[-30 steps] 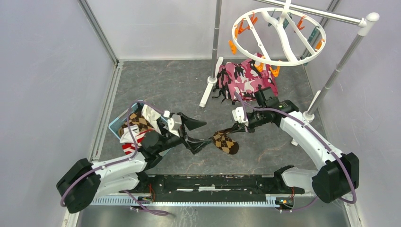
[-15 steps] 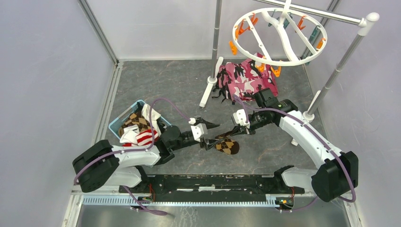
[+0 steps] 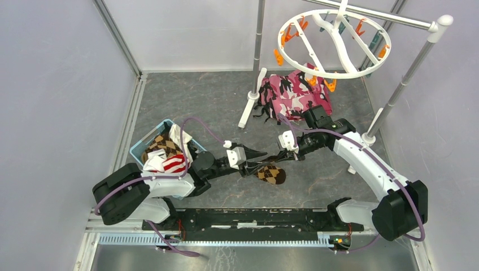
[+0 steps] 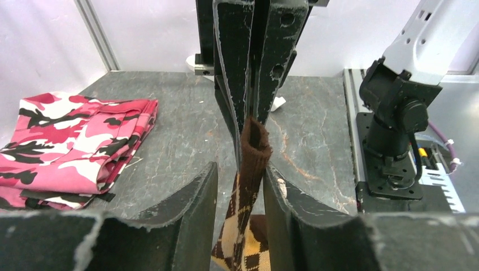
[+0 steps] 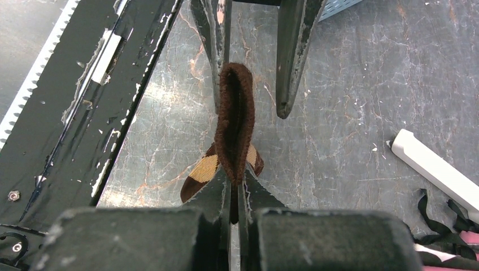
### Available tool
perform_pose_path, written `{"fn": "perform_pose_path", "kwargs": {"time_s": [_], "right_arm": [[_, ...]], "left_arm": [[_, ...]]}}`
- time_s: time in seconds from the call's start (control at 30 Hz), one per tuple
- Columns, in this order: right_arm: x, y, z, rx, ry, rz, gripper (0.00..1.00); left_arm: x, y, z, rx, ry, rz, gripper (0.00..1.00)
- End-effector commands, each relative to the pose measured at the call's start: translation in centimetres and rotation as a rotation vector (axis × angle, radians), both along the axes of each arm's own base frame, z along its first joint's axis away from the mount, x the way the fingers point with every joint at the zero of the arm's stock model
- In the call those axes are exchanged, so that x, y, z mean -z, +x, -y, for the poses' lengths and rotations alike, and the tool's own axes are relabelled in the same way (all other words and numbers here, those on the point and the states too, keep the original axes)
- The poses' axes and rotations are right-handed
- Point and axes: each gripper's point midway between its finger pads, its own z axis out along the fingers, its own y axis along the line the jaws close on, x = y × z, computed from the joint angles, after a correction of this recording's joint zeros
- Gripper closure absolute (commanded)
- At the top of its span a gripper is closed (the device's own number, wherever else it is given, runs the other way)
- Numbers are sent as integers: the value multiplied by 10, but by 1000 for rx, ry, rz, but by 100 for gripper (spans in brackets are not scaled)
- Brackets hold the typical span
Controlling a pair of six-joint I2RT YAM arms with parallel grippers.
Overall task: Clip the socks to the hanger
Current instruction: Pick up the sock from the bin.
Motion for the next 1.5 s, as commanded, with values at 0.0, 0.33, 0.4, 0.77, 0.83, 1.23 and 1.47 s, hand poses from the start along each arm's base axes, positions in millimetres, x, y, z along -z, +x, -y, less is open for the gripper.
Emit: {"fn": "perform_pose_path", "kwargs": {"time_s": [0.0, 0.33, 0.4, 0.77, 0.83, 1.23, 1.47], "right_arm": [[-13, 1, -4, -19, 34, 14, 98], [-14, 1, -4, -21, 37, 12, 98], [-14, 1, -5, -21, 38, 13, 97], [-28, 1, -1, -2, 94, 11, 55], [-32, -2, -2, -9, 122, 1, 50], [-49, -22, -11, -74, 246, -76, 49], [-60, -24, -13, -77, 280, -88, 95]], "left_arm": [[-19, -11, 2, 50, -95, -15, 59], [-14, -17, 3, 82, -83, -42, 97], [-16, -18, 1, 78, -94, -47, 98], [-45, -25, -31, 41, -335, -160, 98], [-48, -26, -30, 51, -346, -177, 98], [-52, -19, -14, 71, -346, -197, 98], [-54, -16, -12, 65, -367, -218, 98]]}}
